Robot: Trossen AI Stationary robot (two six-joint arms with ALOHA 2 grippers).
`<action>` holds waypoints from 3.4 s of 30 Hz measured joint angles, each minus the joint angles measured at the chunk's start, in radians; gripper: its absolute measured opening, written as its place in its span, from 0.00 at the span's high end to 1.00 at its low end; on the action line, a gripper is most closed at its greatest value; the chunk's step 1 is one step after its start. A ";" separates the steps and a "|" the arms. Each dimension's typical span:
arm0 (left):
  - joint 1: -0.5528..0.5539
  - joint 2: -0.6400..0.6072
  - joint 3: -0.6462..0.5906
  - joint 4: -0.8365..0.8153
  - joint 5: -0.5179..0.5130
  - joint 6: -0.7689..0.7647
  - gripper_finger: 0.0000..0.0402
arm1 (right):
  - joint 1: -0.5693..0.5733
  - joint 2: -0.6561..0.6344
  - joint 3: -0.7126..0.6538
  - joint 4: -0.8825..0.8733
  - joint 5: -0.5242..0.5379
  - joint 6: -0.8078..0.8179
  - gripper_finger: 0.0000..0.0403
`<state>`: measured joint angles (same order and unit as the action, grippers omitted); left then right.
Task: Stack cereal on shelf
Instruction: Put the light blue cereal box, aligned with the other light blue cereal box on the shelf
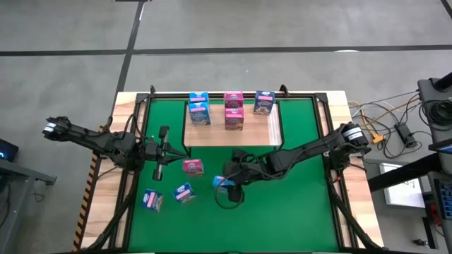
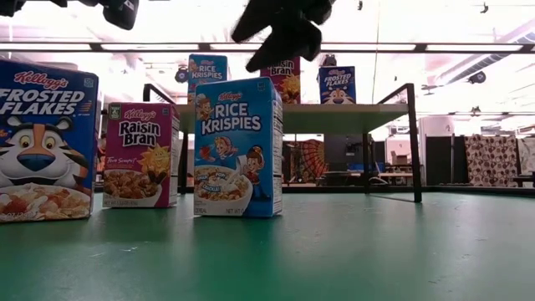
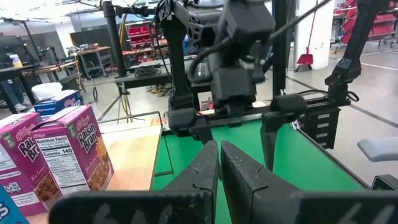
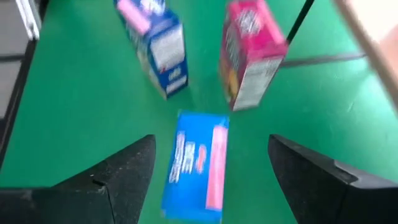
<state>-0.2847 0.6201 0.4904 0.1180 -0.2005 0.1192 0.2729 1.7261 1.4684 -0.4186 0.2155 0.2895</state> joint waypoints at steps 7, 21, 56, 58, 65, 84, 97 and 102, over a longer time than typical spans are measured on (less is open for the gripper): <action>0.000 0.000 0.000 -0.002 0.000 0.000 1.00 | 0.000 0.025 0.059 -0.029 0.021 -0.008 0.26; 0.000 0.001 0.000 -0.001 0.000 -0.001 1.00 | -0.005 0.086 0.230 -0.279 0.021 0.069 0.27; 0.000 0.000 0.000 -0.006 0.000 -0.001 1.00 | 0.020 0.354 0.597 -0.705 0.009 0.123 0.31; 0.000 0.000 0.000 -0.007 0.000 -0.001 1.00 | 0.020 0.354 0.603 -0.706 0.010 0.136 0.31; 0.000 0.000 0.000 -0.008 0.000 -0.001 1.00 | 0.022 0.354 0.603 -0.697 0.012 0.159 0.30; 0.000 0.000 0.000 -0.008 0.000 -0.001 1.00 | 0.035 0.359 0.655 -0.710 0.012 0.323 0.31; 0.000 -0.001 0.000 -0.006 0.000 0.002 1.00 | 0.046 0.428 0.653 -0.728 0.031 0.349 0.32; 0.000 -0.001 0.000 -0.006 0.000 0.003 1.00 | 0.045 0.430 0.653 -0.734 0.031 0.333 0.39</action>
<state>-0.2848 0.6189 0.4900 0.1123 -0.2005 0.1219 0.3183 2.1565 2.1216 -1.1526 0.2470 0.6226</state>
